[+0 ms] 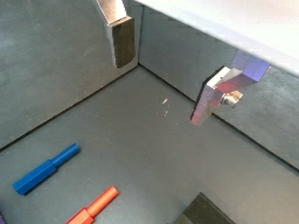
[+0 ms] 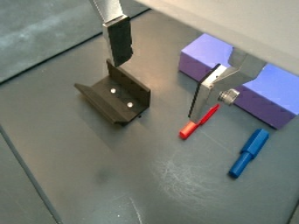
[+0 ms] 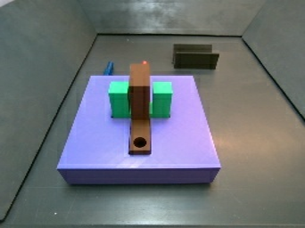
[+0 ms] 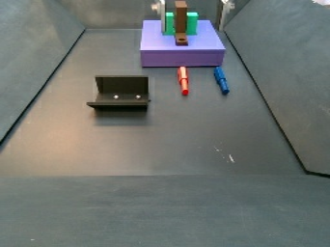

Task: Pick up the blue object. Move up. Place the blue object on the fixture. Regrasp the blue object. Move to above the board. Insert the blue object.
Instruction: Pick up the blue object.

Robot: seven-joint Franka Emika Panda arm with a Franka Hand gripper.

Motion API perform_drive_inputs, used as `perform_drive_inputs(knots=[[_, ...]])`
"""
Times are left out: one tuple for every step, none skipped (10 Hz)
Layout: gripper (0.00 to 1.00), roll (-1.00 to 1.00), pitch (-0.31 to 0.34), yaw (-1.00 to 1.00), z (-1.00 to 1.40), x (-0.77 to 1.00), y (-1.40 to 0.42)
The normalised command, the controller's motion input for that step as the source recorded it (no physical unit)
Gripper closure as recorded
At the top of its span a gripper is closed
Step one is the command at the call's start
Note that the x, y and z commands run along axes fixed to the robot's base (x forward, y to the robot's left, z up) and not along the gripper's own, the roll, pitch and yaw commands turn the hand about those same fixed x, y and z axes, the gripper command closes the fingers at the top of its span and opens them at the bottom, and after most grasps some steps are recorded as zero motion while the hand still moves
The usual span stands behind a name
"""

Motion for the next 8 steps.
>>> perform_drive_inputs(knots=[[0.0, 0.0, 0.0, 0.0, -0.01, 0.01, -0.05], [0.0, -0.05, -0.076, 0.11, -0.23, 0.0, -0.3], [0.0, 0.0, -0.086, 0.25, -0.25, 0.0, -0.66], [0.0, 0.0, -0.091, 0.24, -0.26, 0.0, -0.65], [0.0, 0.0, -0.079, 0.22, -0.28, 0.0, -0.59], [0.0, 0.0, -0.077, 0.19, -0.31, 0.0, -0.52], [0.0, 0.0, -0.09, 0.15, -0.33, -0.04, -0.46], [0.0, 0.0, -0.101, 0.13, -0.33, -0.07, -0.39]])
